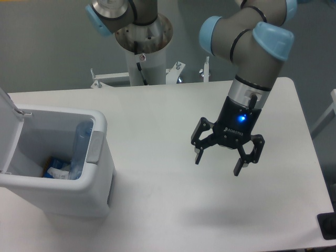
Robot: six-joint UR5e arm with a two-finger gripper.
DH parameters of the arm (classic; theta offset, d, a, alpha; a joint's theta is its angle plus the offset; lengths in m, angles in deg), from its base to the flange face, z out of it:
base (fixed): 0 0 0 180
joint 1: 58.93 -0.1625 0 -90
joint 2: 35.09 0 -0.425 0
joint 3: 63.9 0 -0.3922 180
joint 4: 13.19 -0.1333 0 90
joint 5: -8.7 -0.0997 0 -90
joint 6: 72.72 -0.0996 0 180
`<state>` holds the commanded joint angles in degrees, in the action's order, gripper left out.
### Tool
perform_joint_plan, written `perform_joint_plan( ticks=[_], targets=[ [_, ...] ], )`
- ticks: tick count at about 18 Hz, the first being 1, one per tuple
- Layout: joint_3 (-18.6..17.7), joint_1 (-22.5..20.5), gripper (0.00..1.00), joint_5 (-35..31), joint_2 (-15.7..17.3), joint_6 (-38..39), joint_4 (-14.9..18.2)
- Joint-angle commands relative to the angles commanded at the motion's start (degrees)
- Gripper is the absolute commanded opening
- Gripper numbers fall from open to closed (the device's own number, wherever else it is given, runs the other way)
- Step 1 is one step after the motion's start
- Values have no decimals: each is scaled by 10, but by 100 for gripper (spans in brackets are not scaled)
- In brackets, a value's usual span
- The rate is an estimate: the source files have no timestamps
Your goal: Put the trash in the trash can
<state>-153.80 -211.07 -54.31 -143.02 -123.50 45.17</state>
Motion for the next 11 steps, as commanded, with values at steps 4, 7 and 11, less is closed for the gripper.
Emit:
perform_joint_plan(
  ticks=[4,7,11],
  targets=[
    [-15,-2,100,-92,1,-60,8],
    [-30,-10,100,-126,4,-96,8],
    [-41,-20,100,-167,3,-126,7]
  ],
)
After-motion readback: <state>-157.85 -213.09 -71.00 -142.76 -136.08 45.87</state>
